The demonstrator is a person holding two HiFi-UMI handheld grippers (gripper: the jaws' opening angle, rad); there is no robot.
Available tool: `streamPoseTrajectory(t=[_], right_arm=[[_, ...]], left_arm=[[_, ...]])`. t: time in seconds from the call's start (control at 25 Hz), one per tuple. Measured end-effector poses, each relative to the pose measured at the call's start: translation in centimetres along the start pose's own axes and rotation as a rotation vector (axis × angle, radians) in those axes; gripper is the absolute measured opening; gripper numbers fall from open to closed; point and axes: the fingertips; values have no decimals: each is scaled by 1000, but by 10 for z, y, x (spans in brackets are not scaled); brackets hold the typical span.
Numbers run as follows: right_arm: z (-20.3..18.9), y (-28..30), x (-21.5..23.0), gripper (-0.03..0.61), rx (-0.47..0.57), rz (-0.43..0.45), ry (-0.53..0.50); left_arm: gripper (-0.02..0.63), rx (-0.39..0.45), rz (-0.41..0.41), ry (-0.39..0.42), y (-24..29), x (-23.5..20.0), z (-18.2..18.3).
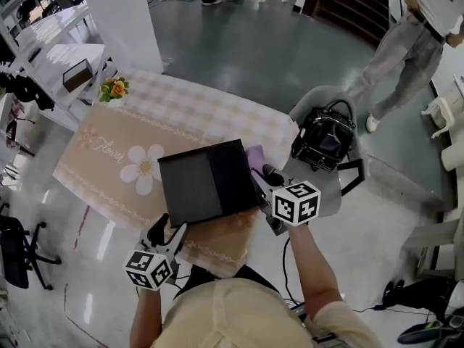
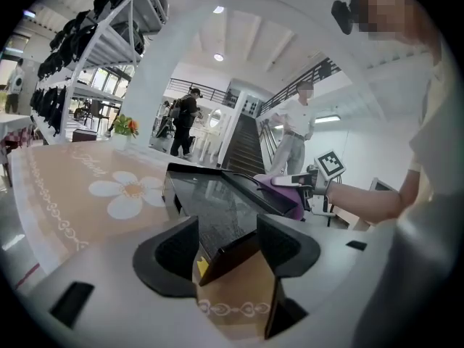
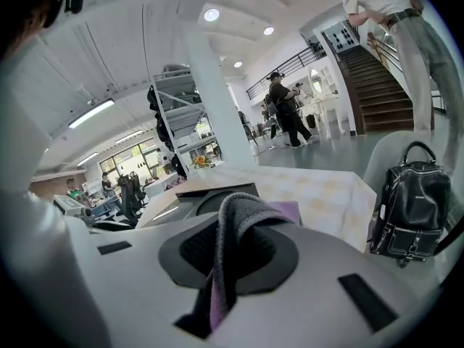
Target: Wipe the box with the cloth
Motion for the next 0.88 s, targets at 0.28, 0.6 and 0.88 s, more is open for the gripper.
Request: streamPoseTrajectory(t=[0.28,0.6,0.88], right_arm=[[-14,-23,-10,55,4,-26,38],[-29,-42,-17,55,8,-63,85],[-39,-56,-24,55,22,-87,126]], left_arm=[[255,-7,-33,15,-1,2,-1],[255,-14,-65,32,0,1,-2],[255,-10,-81,47,0,2,-2]])
Point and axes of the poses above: the fingertips, and each gripper's own axes: y forward along the fingers, x to its right, z out of its top, and after that the axes turned 4 degrees about -y, right-handed
